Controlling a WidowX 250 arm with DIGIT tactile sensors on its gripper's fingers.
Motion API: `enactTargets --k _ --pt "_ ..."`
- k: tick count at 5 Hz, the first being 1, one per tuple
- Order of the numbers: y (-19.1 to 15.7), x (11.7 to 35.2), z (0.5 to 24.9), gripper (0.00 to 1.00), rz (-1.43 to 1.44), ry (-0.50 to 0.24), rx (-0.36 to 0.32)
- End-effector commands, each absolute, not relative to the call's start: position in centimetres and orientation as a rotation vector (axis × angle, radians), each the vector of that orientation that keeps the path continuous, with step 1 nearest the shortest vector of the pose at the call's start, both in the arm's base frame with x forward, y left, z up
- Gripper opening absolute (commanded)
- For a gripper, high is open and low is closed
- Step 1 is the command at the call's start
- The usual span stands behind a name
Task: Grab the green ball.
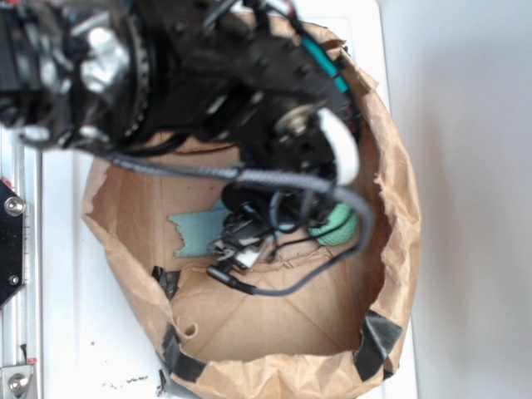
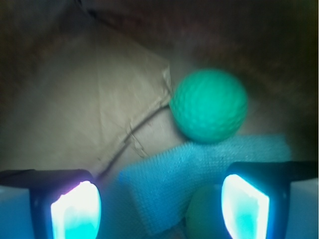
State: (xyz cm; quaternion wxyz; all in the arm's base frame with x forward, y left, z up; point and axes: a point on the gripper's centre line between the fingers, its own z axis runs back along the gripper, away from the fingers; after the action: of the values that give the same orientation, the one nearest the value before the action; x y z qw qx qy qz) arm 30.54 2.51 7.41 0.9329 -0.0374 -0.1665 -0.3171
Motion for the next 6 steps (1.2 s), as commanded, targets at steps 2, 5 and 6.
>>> enactTargets --k 2,5,6 --pt "2.6 35.1 8.3 1.0 -0.588 -0.404 0.038" --pt "1.3 35.8 8.7 1.0 -0.528 -0.403 -0.065" --pt "1.0 35.0 9.2 1.0 -0.519 -0.375 -0.159"
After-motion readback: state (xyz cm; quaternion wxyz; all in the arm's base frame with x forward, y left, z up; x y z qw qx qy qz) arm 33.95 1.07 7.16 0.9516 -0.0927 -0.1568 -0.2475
